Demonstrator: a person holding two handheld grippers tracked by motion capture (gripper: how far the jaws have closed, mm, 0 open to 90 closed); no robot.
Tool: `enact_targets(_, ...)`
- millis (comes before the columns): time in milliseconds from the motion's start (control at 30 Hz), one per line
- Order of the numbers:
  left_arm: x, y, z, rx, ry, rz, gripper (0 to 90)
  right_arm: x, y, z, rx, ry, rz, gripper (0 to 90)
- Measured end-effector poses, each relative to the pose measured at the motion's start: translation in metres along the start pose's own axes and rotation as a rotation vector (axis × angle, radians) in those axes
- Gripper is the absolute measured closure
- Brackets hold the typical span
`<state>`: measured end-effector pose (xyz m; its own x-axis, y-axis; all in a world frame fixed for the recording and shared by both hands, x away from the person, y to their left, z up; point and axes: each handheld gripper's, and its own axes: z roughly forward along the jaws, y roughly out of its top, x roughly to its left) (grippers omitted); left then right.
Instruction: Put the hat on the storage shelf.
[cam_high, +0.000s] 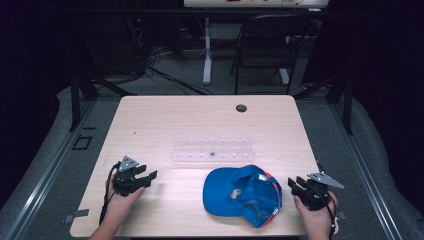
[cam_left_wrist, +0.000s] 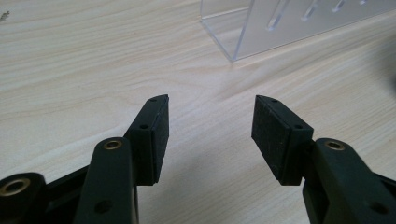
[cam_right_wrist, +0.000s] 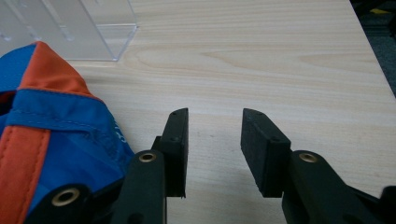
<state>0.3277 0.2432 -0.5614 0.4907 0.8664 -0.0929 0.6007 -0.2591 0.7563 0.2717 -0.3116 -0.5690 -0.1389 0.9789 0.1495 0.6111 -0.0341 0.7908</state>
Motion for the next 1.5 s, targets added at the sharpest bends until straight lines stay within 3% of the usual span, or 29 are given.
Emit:
enact_targets(233,0.001,0.000,0.001,0.008,-0.003,0.000,47.0,-0.006,0.001,0.000,0.023,0.014,0.026,64.8)
enact_targets(467,-0.002,0.001,0.001,0.014,-0.015,0.009,47.0,-0.004,0.001,-0.006,0.042,0.034,0.030,65.5)
enact_targets(633,-0.003,0.001,0.001,0.013,-0.015,0.017,46.9,-0.003,0.004,-0.005,0.094,0.047,0.038,64.3)
enact_targets(800,-0.005,0.001,-0.002,0.004,-0.016,0.030,46.3,0.001,0.013,-0.011,0.134,0.100,0.031,64.9)
enact_targets(900,-0.006,0.001,-0.003,-0.002,-0.013,0.036,46.1,0.000,0.019,-0.014,0.203,0.131,0.031,64.8)
enact_targets(1033,-0.007,0.002,-0.003,-0.001,-0.013,0.041,46.0,0.000,0.028,-0.017,0.268,0.133,0.036,65.4)
enact_targets(1333,-0.008,0.002,-0.001,0.002,-0.016,0.051,46.0,0.007,0.044,-0.023,0.320,0.157,0.004,65.1)
enact_targets(1500,-0.009,0.002,-0.001,-0.003,-0.015,0.050,46.0,0.011,0.058,-0.029,0.351,0.233,0.032,66.2)
